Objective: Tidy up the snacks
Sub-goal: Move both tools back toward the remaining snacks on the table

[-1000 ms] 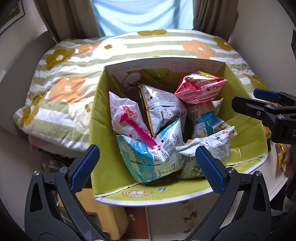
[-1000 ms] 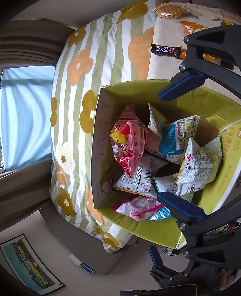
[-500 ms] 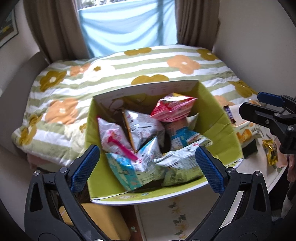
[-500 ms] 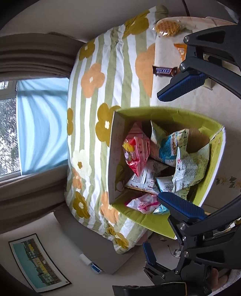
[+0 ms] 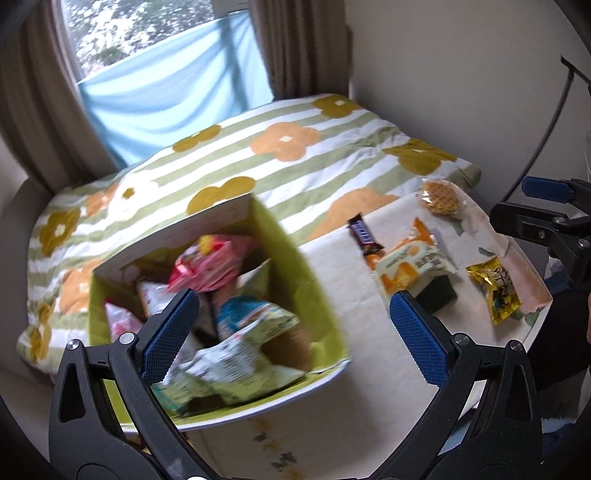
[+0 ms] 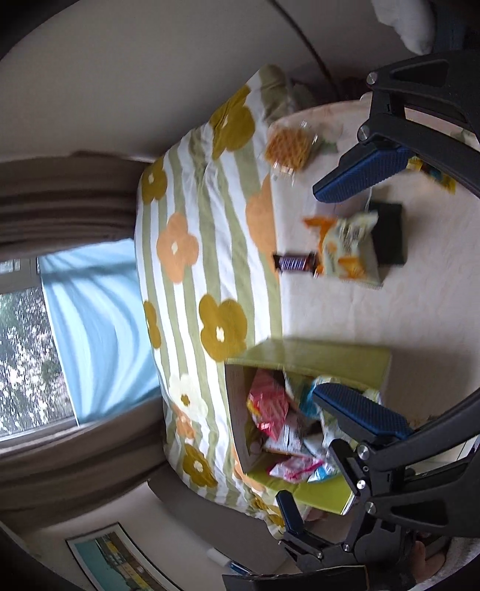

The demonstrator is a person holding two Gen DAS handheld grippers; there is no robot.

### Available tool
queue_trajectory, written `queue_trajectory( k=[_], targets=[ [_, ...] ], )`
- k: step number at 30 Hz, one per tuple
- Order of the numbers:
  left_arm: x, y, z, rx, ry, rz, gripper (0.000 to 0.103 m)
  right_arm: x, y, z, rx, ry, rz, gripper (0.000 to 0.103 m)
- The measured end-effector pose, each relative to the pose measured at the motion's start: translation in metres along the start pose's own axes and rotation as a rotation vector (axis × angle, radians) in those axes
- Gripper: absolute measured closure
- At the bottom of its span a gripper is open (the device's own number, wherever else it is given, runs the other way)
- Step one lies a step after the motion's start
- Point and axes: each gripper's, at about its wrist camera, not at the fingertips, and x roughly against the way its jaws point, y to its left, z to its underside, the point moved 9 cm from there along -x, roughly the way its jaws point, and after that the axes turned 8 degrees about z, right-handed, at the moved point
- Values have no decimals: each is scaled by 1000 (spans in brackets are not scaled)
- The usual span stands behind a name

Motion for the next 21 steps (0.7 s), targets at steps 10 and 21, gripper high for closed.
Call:
queue_trajectory(
  k=[10, 21],
  targets=[
    [-57, -102, -16, -123, 89, 45, 0, -10, -108, 44, -57, 88, 64, 6],
    [-137, -141, 2, -343, 337, 108, 0, -35, -173, 94, -180, 189, 101, 6]
  ],
)
